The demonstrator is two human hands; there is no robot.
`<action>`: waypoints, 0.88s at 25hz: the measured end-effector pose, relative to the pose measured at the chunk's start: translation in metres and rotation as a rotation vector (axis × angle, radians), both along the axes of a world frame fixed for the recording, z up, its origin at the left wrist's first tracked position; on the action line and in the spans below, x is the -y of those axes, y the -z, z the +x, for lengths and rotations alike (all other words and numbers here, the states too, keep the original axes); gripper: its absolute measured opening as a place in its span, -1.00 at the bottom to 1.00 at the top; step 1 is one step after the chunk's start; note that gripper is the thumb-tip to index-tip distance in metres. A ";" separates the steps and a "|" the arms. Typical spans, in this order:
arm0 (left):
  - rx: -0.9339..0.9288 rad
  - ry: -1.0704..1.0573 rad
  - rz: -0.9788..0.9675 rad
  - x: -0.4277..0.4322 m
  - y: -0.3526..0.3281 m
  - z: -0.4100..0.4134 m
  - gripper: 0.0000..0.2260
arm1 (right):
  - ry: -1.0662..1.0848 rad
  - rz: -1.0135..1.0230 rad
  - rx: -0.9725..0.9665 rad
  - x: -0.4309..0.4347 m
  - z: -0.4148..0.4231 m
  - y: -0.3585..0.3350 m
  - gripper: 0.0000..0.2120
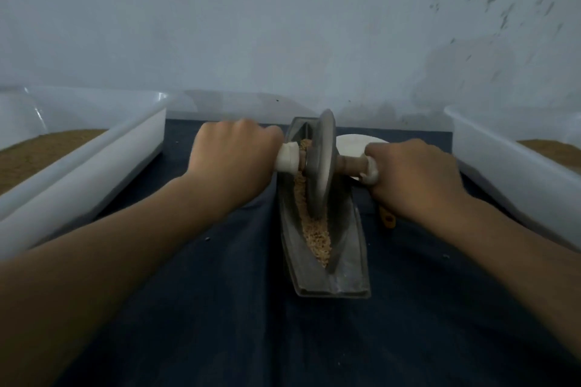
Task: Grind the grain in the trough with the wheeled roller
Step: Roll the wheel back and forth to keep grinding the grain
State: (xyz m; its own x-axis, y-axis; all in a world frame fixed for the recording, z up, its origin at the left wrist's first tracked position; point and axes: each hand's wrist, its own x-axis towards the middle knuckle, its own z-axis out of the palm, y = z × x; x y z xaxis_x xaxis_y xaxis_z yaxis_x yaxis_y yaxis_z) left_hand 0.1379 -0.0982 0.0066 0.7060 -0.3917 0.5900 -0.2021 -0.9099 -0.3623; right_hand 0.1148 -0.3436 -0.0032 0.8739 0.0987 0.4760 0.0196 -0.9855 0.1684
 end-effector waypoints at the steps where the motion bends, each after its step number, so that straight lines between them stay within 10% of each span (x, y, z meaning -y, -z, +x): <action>1: 0.026 0.029 0.020 -0.007 0.003 -0.014 -0.76 | -0.042 -0.027 0.038 0.001 -0.019 0.000 -0.75; 13: -0.056 -0.052 -0.073 0.007 0.003 0.040 -0.97 | 0.067 0.005 -0.077 -0.016 0.049 -0.014 -0.89; 22: 0.111 0.198 0.067 -0.024 -0.003 -0.038 -0.71 | -0.136 -0.015 0.026 0.012 -0.056 -0.002 -0.77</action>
State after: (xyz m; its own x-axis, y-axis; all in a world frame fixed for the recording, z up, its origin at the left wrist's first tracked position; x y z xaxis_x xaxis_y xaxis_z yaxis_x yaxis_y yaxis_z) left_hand 0.0995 -0.0739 0.0098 0.5442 -0.5570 0.6274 -0.3297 -0.8296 -0.4505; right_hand 0.0584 -0.3556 -0.0007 0.8392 0.2226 0.4962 0.1481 -0.9714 0.1854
